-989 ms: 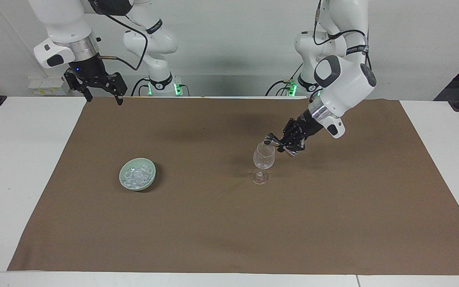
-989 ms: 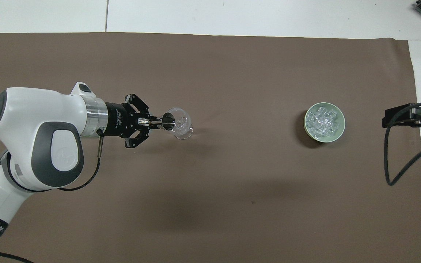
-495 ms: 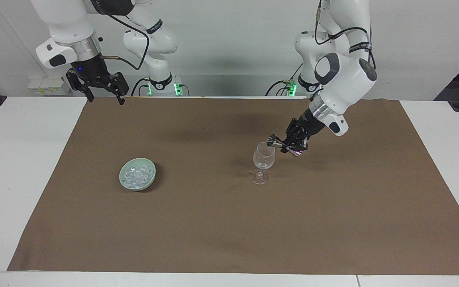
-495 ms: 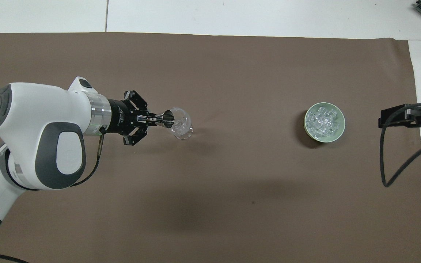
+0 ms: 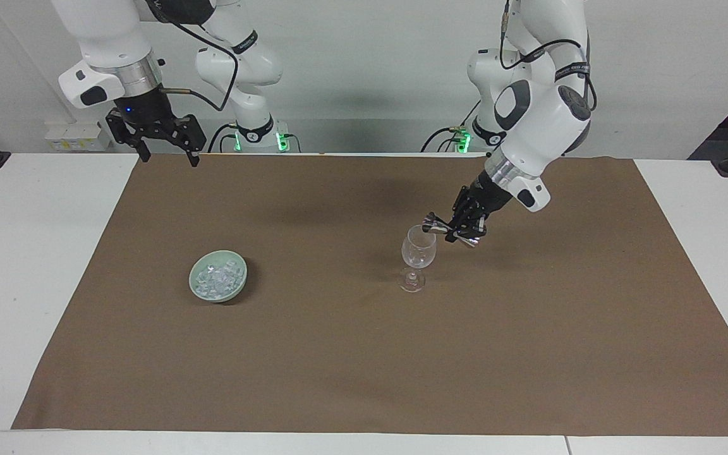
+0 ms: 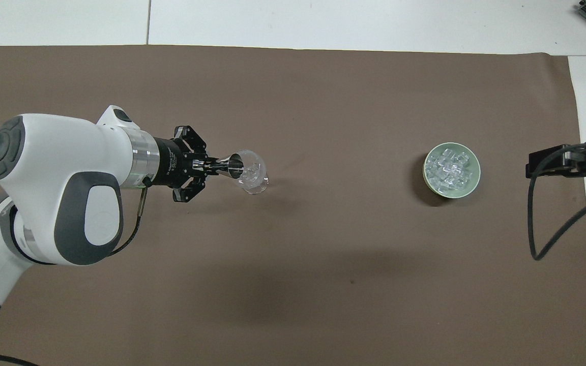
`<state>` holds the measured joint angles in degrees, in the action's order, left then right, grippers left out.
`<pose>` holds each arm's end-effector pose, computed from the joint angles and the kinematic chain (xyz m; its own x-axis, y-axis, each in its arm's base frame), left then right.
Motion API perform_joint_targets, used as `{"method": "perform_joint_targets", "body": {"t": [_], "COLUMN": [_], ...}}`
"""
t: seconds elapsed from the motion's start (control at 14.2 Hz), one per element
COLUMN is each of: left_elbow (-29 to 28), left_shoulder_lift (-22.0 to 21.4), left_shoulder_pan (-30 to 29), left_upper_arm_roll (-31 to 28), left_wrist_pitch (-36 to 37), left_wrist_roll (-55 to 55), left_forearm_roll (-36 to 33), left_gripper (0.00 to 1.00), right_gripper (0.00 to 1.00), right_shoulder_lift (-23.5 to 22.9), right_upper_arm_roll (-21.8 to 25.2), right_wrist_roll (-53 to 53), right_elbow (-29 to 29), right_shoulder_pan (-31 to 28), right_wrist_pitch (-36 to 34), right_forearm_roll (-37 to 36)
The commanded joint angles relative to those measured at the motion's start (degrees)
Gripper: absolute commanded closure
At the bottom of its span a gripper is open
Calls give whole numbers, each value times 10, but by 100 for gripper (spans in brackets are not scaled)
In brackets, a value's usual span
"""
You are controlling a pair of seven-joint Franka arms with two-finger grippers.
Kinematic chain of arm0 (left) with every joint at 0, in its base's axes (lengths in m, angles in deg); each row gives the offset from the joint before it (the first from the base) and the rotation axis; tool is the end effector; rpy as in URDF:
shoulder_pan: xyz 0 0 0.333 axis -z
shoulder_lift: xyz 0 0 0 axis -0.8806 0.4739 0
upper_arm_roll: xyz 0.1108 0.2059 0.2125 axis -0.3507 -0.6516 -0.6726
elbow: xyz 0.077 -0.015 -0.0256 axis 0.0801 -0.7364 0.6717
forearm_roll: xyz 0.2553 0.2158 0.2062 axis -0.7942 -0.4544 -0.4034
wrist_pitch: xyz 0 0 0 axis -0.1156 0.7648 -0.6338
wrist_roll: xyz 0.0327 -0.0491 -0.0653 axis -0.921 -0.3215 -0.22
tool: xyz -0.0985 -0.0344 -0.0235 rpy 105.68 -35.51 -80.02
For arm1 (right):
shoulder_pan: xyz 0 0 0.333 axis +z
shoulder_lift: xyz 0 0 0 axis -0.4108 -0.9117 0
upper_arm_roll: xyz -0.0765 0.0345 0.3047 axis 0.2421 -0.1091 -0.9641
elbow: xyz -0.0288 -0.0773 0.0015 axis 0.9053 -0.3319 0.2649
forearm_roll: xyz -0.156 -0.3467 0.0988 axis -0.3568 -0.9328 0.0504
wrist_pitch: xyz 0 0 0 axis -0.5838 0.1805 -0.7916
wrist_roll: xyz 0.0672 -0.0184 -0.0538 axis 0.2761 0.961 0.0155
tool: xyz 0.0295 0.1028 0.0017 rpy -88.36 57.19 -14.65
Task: Pour wine and add ice with both arms
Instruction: 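Tilt the metal cup over the clear glass with the left gripper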
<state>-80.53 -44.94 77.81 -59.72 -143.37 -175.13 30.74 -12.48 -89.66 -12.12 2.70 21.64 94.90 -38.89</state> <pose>0.5449 -0.2290 0.4719 0.1570 0.8957 -0.4161 0.9815 -0.0948 0.1661 0.5366 0.0070 0.6438 0.9935 -0.1123 0.0189 -0.1128 -0.9931 0.0332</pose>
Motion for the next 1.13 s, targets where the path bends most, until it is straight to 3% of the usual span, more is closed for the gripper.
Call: {"method": "perform_joint_targets", "body": {"t": [0.0, 1.06], "left_elbow": [5, 24], "left_shoulder_lift": [-1, 7], "left_shoulder_pan": [17, 32], "left_upper_arm_roll": [-8, -8], "left_wrist_pitch": [-5, -6], "left_wrist_roll": [-29, -81], "left_forearm_roll": [-29, -121], "left_gripper": [100, 100], "right_gripper": [0, 0], "right_shoulder_lift": [2, 3], "right_upper_arm_roll": [-3, -3], "right_wrist_roll": [-6, -8], "right_elbow": [5, 5], "right_shoulder_pan": [-5, -5], "right_wrist_pitch": [8, 1], "right_forearm_roll": [11, 11]}}
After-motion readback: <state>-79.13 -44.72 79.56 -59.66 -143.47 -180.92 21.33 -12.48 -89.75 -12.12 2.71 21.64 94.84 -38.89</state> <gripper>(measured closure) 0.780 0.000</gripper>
